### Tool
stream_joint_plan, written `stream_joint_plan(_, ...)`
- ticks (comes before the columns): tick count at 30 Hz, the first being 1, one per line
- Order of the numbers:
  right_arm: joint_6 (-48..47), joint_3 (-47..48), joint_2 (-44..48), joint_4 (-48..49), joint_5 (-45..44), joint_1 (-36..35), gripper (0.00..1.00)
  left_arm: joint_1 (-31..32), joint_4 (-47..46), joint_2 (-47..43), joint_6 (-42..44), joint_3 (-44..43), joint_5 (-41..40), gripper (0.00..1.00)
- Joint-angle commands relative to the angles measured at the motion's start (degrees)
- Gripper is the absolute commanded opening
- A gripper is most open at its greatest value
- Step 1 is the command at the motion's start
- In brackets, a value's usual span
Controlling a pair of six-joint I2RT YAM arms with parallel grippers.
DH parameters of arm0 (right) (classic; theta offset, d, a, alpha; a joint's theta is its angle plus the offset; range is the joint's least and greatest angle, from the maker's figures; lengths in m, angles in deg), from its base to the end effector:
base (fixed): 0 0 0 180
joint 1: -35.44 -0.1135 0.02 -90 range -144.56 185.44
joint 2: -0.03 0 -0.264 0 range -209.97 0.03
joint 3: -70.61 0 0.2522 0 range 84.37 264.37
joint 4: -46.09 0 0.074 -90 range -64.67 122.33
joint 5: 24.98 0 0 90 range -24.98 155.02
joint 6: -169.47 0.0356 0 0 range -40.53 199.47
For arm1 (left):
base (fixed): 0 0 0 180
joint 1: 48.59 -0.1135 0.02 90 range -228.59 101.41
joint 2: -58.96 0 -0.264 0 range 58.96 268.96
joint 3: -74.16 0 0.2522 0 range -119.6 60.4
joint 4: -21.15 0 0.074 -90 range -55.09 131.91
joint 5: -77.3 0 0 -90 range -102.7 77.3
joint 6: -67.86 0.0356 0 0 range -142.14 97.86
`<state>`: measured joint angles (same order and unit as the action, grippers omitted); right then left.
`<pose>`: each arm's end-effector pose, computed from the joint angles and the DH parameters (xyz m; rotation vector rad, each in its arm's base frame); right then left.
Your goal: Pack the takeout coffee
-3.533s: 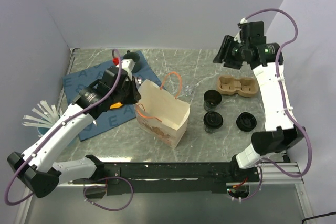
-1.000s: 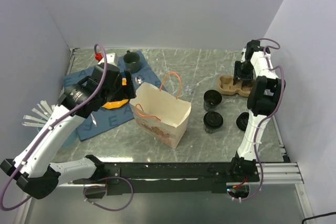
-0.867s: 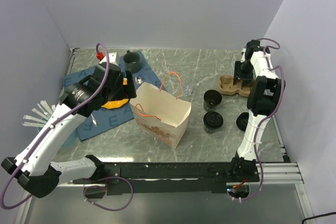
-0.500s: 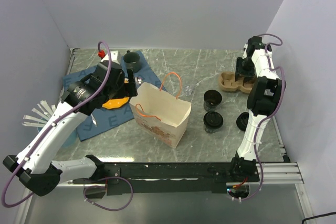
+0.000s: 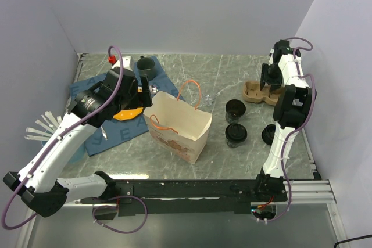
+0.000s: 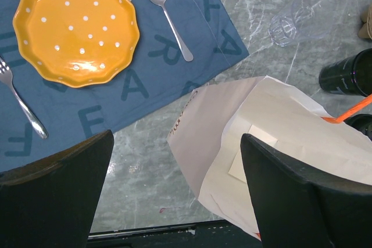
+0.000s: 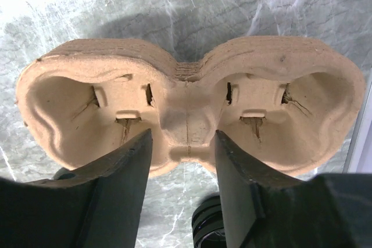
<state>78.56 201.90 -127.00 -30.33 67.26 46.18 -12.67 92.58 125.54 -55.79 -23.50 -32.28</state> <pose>0.4562 -0.0851 0.2387 0.2336 2.8183 0.0100 0.1795 -0.1153 0.4163 -0.1340 2.2368 -0.2729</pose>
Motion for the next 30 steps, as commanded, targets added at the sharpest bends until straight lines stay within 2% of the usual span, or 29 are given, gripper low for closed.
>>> stream_joint_plan(1, 0.5, 1.9, 0.0, -1.1, -0.6, -0.3, 0.52, -0.1, -1.8, -1.3, 0.2, -0.5, -0.1, 0.97)
stream_joint_plan(6, 0.7, 2.3, 0.4, -0.8, -0.8, -0.3, 0.52, -0.1, -1.9, -1.4, 0.6, -0.5, -0.4, 0.97)
stream_joint_plan(10, 0.6, 2.2, -0.4, -0.6, -1.3, -0.1, 0.62, -0.1, -1.8, -1.5, 0.4, -0.8, -0.6, 0.97)
stream_joint_plan(14, 0.5, 2.5, -1.6, -0.5, -0.7, -0.2, 0.64, -0.1, -1.6, -1.8, -0.3, -0.5, -0.1, 0.97)
stream_joint_plan(30, 0.6, 4.2, -3.0, -0.8, -1.0, 0.1, 0.55, -0.1, -1.0, -3.3, -2.9, 0.7, -0.1, 0.97)
